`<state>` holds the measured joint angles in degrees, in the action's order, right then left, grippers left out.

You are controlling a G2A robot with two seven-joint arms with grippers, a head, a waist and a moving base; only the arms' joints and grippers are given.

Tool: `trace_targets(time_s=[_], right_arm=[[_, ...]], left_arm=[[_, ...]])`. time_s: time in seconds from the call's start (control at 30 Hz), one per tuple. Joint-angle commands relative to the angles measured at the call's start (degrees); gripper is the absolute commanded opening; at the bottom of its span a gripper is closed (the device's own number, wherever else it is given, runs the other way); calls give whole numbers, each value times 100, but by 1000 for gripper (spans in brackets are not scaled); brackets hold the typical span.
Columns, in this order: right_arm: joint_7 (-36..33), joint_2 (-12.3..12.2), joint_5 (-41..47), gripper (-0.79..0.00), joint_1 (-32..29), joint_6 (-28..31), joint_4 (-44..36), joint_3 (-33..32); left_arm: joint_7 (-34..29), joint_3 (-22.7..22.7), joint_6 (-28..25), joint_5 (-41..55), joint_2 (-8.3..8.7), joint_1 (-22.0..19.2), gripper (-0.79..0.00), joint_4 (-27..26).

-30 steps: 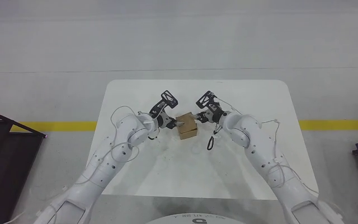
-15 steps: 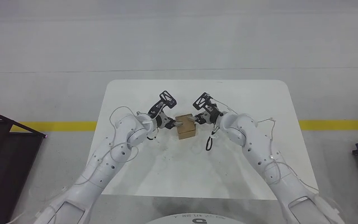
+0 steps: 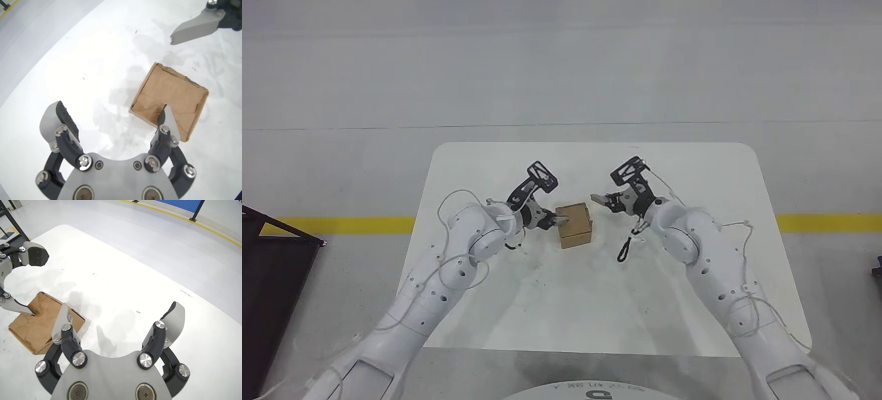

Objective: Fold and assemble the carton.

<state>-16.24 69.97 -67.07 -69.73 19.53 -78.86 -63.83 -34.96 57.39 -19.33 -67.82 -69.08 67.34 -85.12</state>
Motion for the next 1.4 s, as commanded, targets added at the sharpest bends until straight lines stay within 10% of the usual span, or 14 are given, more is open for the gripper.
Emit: trace_targets(time_s=[0.0, 0.7, 1.37], right_arm=[[19, -7, 18, 0, -66, -47, -19, -40], [468, 231, -136, 0, -337, -1135, 111, 685], [1026, -178, 254, 0, -3409, -2461, -3390, -2126]], left_arm=[[-5, 9, -10, 14, 1, 6, 0, -30], [439, 1722, 436, 53, 313, 1154, 0, -1413], [868, 3878, 1544, 1339, 426, 2563, 0, -2324]])
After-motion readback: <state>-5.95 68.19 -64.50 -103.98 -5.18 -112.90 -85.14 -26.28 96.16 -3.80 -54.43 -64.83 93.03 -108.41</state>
